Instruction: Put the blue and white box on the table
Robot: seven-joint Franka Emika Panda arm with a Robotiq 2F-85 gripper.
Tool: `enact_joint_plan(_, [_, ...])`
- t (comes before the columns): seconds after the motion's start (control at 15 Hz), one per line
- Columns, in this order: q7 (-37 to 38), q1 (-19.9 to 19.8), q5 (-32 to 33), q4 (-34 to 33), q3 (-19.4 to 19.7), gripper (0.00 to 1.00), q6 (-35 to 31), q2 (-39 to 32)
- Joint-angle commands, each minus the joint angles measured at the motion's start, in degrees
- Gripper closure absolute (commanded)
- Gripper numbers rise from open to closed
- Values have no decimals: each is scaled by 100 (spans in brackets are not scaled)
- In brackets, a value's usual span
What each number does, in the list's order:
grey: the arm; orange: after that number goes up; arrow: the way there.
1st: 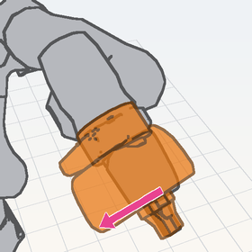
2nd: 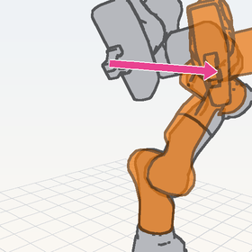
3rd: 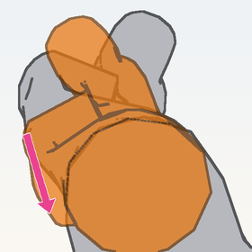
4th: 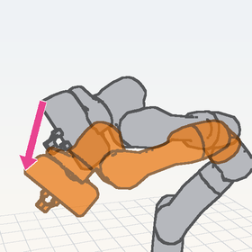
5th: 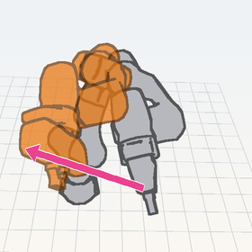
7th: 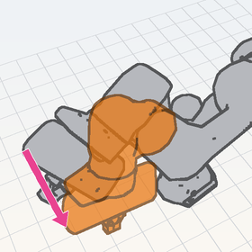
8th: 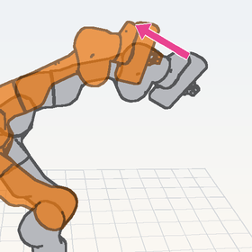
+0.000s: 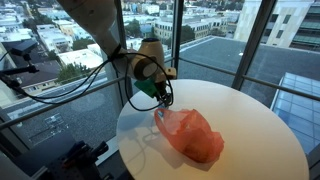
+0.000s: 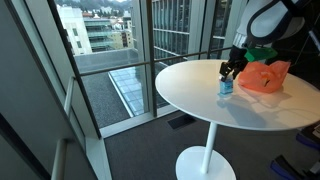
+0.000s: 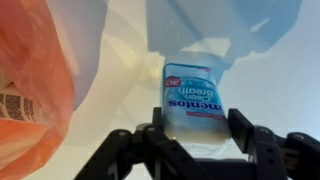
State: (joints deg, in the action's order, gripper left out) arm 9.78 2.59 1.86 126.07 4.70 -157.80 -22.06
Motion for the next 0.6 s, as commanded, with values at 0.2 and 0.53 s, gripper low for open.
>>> enact_joint_plan(0.2, [111, 95, 95, 422, 100, 39, -339, 228])
enact_joint_plan(0.53, [51, 75, 62, 664, 54, 0, -276, 401])
